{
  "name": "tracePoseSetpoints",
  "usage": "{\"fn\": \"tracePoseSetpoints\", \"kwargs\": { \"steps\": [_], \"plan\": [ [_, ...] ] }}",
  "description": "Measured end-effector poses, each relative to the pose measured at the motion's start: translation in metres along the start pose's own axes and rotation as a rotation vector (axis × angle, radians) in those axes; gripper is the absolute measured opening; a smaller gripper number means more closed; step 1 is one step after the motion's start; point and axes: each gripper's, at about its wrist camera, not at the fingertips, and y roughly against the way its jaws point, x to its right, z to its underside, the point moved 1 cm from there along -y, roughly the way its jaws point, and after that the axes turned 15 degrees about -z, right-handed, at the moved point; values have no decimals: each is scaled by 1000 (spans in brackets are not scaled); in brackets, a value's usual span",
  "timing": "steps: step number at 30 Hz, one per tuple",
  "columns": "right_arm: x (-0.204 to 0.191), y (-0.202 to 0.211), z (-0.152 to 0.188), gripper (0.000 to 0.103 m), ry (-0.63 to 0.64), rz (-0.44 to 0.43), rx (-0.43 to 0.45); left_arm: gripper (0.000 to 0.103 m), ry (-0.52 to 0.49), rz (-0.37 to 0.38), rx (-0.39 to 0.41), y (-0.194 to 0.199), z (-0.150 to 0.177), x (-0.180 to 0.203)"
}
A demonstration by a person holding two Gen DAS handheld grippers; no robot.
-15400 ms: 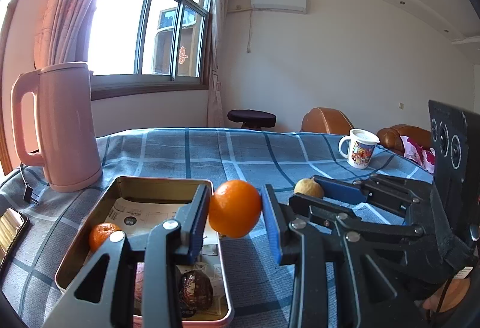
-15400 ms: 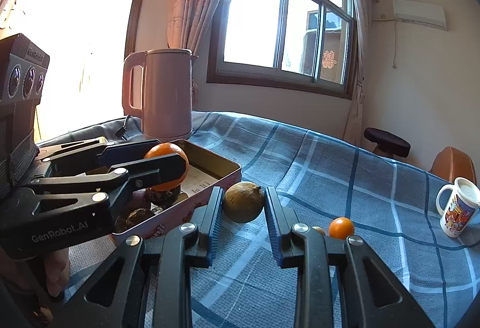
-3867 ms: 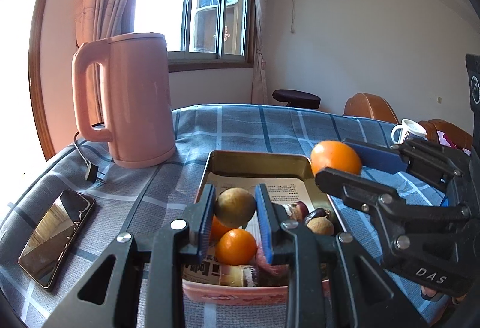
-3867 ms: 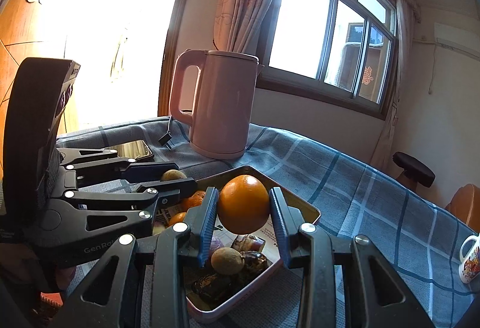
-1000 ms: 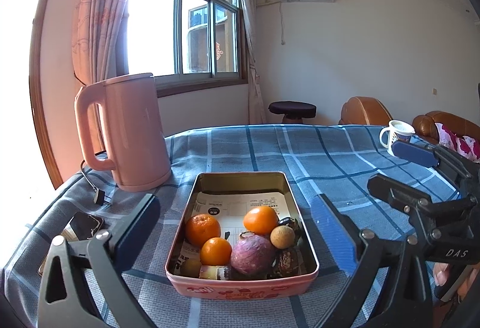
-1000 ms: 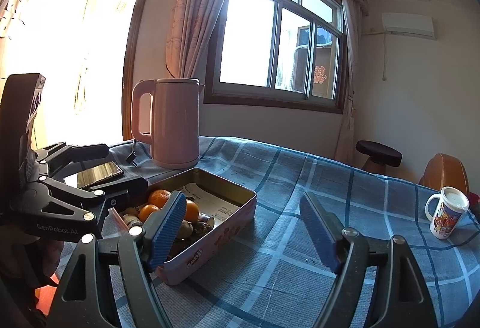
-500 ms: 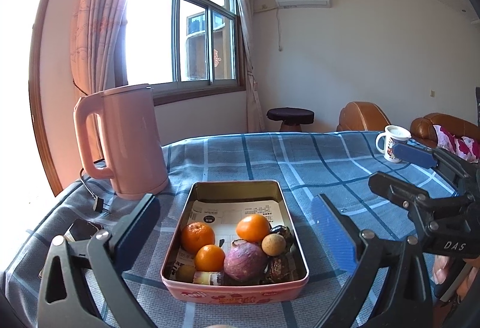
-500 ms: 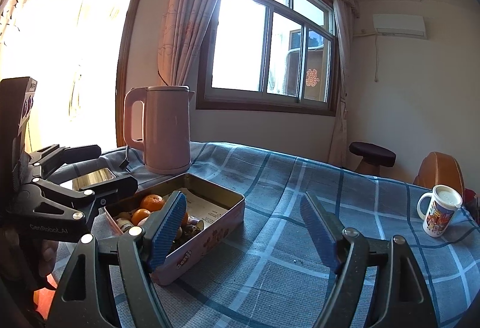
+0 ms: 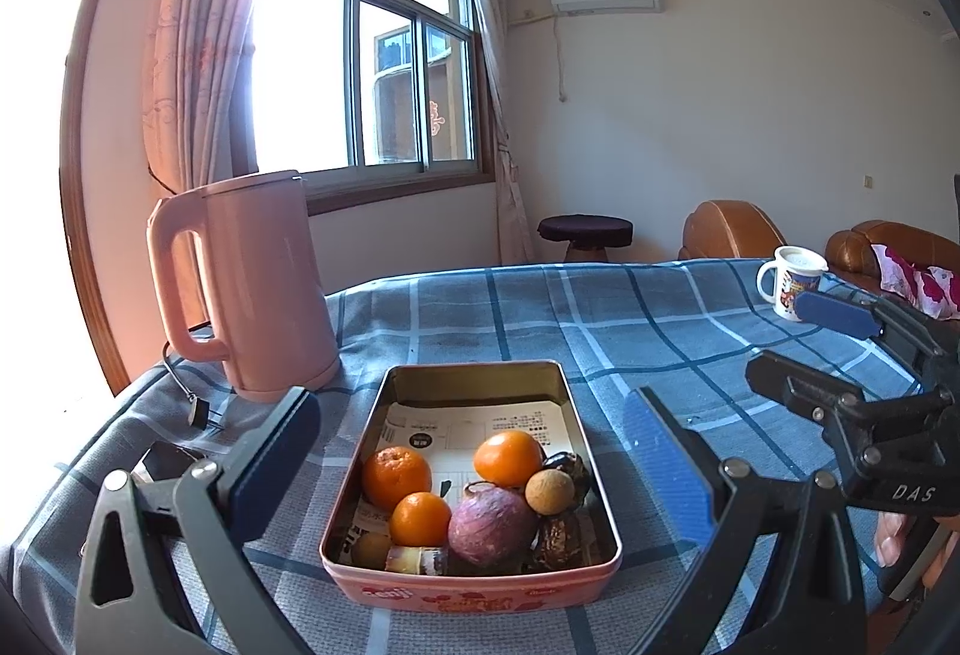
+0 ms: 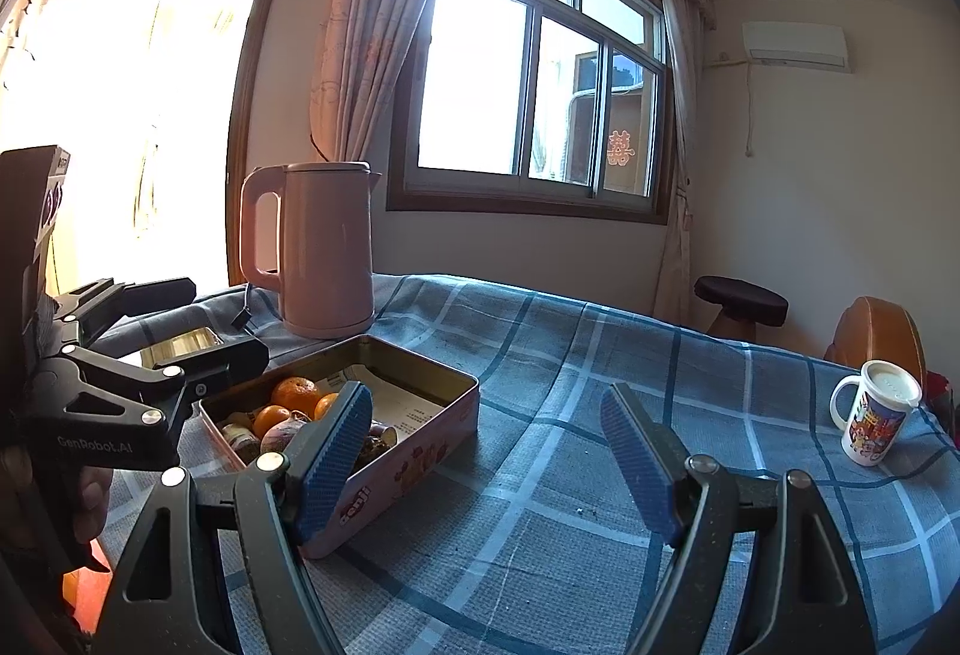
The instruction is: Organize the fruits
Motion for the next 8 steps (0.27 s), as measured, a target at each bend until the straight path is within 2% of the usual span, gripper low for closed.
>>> {"fn": "tracePoseSetpoints", "kwargs": {
  "steps": [8],
  "plan": [
    [14,3,6,80,-28,17,-11,103,-4,16,-7,-1,1,2]
  ]
}}
